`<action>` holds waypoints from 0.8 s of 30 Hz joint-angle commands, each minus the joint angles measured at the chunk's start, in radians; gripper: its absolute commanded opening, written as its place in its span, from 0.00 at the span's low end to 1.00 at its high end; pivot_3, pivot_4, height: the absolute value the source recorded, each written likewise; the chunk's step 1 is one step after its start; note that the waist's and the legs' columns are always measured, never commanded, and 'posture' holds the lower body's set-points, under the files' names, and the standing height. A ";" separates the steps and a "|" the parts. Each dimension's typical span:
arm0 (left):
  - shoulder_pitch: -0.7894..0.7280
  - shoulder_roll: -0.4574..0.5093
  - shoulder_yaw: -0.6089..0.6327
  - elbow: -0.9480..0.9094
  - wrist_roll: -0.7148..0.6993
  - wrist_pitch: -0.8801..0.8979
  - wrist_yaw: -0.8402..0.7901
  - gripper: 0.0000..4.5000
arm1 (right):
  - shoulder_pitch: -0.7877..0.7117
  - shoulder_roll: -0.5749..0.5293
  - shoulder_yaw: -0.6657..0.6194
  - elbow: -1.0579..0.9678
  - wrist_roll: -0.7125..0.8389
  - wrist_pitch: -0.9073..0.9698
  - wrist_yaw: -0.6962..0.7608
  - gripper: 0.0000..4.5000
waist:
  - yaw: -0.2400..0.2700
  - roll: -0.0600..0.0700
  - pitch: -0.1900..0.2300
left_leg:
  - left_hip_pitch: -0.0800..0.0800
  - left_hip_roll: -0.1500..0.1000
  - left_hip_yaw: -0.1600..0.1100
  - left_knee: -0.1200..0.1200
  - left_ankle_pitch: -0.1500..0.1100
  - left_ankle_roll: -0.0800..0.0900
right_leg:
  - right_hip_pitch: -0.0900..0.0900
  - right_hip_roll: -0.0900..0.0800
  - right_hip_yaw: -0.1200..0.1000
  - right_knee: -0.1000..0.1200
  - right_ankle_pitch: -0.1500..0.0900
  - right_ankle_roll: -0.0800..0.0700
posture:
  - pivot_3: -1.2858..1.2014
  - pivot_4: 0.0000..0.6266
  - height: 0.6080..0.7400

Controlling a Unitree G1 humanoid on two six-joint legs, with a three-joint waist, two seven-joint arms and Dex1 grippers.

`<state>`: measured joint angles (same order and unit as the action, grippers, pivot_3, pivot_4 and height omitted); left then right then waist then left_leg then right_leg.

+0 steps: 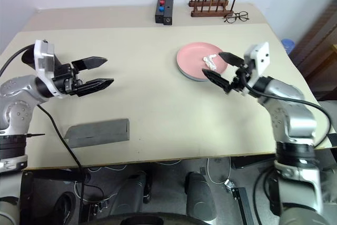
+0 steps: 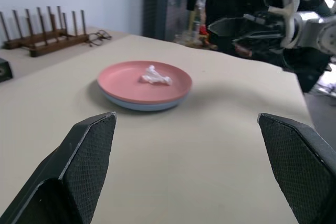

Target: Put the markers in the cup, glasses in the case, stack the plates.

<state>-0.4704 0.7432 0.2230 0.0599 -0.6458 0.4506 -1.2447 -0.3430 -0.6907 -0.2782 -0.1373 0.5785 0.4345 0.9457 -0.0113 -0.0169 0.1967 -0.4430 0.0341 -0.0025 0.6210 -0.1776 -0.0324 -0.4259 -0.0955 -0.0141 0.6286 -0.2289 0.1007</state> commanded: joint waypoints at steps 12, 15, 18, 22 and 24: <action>0.096 0.022 0.042 -0.074 -0.064 -0.002 -0.050 1.00 | 0.192 -0.100 -0.118 -0.311 0.133 0.014 0.046 0.93 | 0.002 0.000 0.000 | -0.001 0.000 0.001 0.001 0.000 0.000 | 0.000 -0.002 0.000 -0.003 0.000 -0.001 | 0.52 0.24 1.00; 0.088 0.024 0.030 -0.072 -0.062 -0.010 -0.058 1.00 | 0.216 -0.132 -0.141 -0.315 0.143 0.016 0.077 0.93 | 0.003 0.000 0.000 | 0.000 0.000 0.001 0.001 0.000 0.000 | 0.000 -0.002 0.000 -0.003 0.000 -0.001 | 0.52 0.24 1.00; 0.086 0.024 0.031 -0.059 -0.069 -0.004 -0.068 1.00 | 0.216 -0.148 -0.146 -0.300 0.144 -0.002 0.091 0.93 | 0.003 0.000 0.000 | -0.001 0.000 0.001 0.000 0.000 0.000 | 0.000 -0.002 0.000 -0.003 0.000 -0.001 | 0.52 0.24 1.00; 0.100 0.010 0.031 -0.071 -0.070 0.011 -0.043 1.00 | 0.175 -0.130 -0.114 -0.267 0.114 -0.041 0.070 0.93 | 0.001 0.000 0.000 | 0.000 0.000 0.001 0.000 0.000 0.000 | 0.000 -0.002 0.000 -0.004 0.001 -0.001 | 0.52 0.24 1.00; 0.091 0.011 0.042 -0.075 -0.083 0.044 -0.015 1.00 | 0.147 -0.123 -0.097 -0.261 0.112 -0.043 0.055 0.93 | 0.000 0.000 0.000 | 0.000 0.000 0.001 0.000 0.000 0.000 | 0.000 -0.001 0.000 -0.004 0.001 -0.001 | 0.52 0.24 1.00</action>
<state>-0.3714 0.7468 0.2310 0.0069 -0.6965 0.4753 -1.2776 -0.1704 -0.8186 -0.3717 -0.3898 0.6897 0.4112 1.0150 -0.0112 -0.0172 0.1965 -0.4434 0.0344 -0.0013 0.6212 -0.1779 -0.0328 -0.4257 -0.0970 -0.0142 0.6247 -0.2282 0.0996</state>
